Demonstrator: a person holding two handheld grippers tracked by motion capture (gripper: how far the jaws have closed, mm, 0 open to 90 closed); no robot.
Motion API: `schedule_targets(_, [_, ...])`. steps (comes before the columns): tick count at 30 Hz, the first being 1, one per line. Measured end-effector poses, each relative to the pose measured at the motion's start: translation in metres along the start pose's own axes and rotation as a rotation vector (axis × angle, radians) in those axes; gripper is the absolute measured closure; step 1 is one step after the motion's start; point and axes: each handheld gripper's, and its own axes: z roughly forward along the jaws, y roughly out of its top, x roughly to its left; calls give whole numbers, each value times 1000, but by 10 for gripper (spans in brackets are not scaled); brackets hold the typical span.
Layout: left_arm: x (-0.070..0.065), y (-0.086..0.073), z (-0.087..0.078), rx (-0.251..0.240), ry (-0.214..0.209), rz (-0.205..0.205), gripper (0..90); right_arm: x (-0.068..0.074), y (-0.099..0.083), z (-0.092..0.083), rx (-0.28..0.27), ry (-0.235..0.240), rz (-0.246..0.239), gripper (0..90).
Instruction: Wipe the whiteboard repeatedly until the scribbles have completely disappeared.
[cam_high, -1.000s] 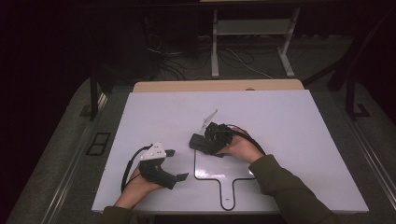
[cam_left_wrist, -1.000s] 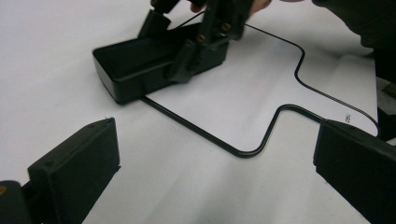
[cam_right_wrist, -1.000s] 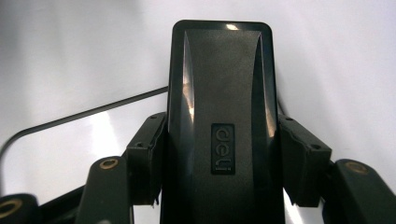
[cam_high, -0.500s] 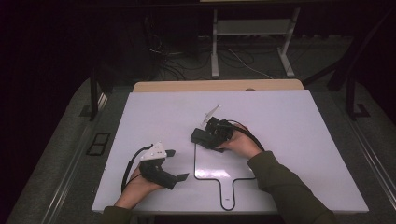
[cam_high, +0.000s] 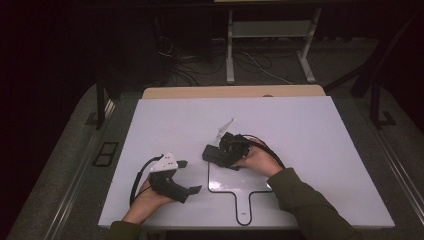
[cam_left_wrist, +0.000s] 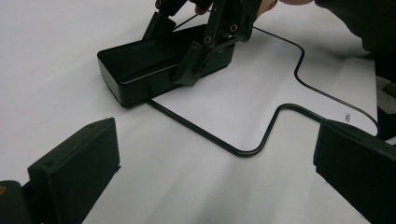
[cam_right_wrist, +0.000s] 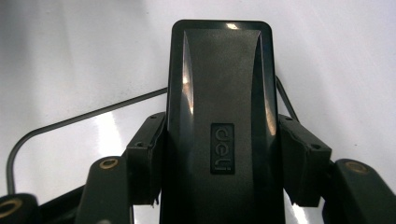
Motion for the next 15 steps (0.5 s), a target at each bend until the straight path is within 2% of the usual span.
schedule_targets(10, [1,-2,-2,-6,9,-4,0,1,1,-14,-50,3,2,389])
schedule_targets(15, [0,-2,-2,-5,8,-2,0,-2,-3,-21,-71,1,30,389])
